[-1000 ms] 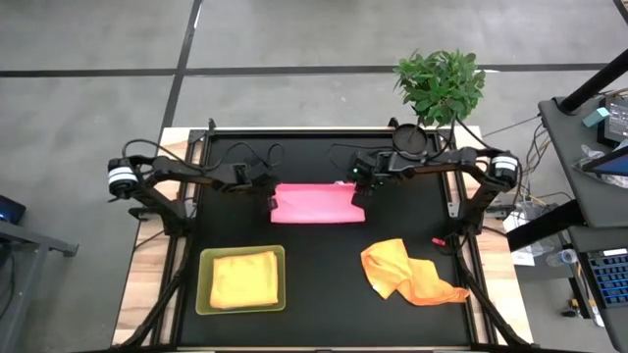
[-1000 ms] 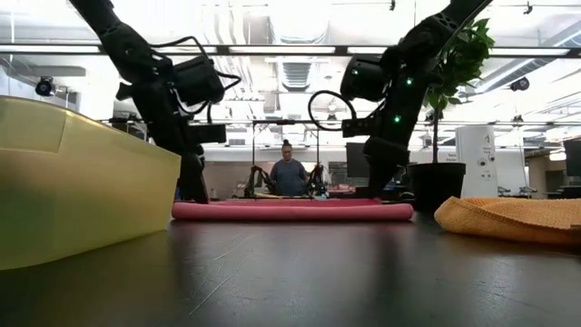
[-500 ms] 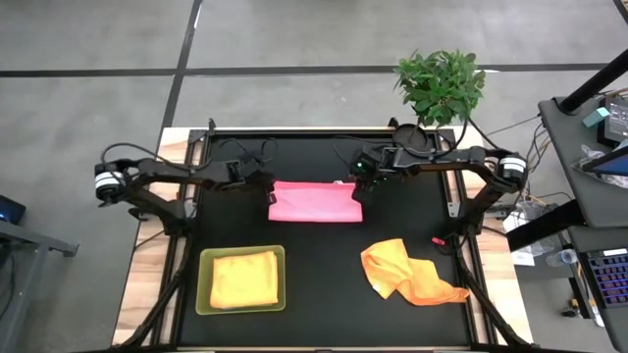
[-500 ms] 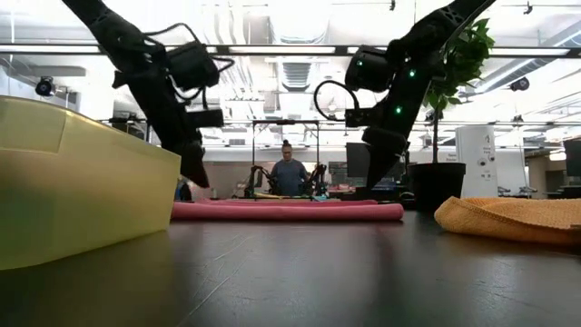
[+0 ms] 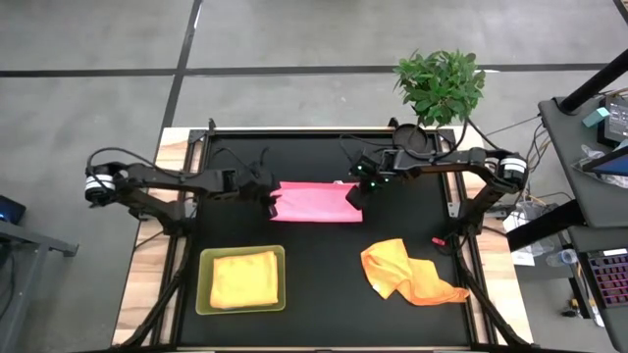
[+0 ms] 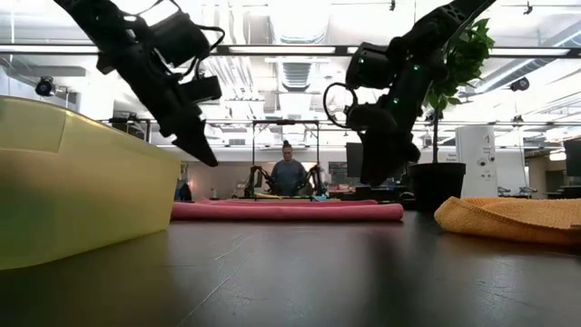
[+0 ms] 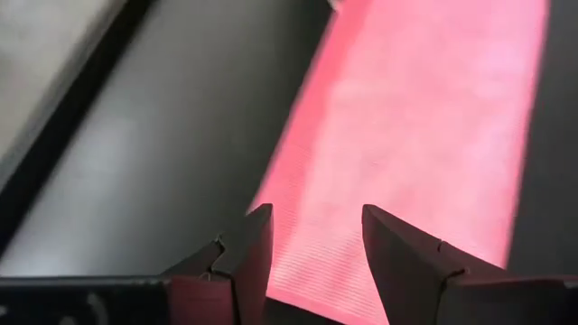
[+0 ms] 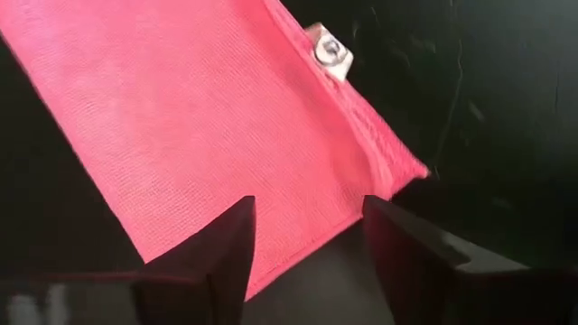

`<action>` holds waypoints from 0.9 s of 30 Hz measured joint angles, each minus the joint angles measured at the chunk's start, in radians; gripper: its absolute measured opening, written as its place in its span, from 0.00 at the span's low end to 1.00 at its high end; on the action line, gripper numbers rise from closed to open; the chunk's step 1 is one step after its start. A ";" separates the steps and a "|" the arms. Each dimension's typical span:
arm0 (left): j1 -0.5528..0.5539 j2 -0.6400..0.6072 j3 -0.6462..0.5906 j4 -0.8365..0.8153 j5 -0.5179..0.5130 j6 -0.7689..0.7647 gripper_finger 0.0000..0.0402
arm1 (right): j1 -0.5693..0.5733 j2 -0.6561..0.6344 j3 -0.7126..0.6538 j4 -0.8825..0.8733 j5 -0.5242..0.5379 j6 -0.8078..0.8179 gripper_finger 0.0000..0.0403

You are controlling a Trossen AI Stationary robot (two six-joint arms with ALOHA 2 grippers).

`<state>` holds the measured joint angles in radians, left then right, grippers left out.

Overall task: Fold microfiber towels
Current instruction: Fold the pink microfiber towel

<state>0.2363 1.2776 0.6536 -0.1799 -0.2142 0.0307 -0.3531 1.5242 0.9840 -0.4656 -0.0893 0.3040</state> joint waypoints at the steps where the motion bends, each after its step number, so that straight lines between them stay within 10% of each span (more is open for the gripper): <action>1: -0.014 0.005 -0.005 -0.002 0.000 0.000 0.39 | 0.002 0.000 -0.004 0.000 -0.001 0.025 0.48; 27: -0.048 0.029 -0.121 -0.004 -0.003 -0.107 0.39 | 0.061 0.011 -0.148 0.154 0.010 0.329 0.69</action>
<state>0.1879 1.3067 0.5325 -0.1840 -0.2173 -0.0760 -0.2920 1.5349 0.8362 -0.3111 -0.0795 0.6327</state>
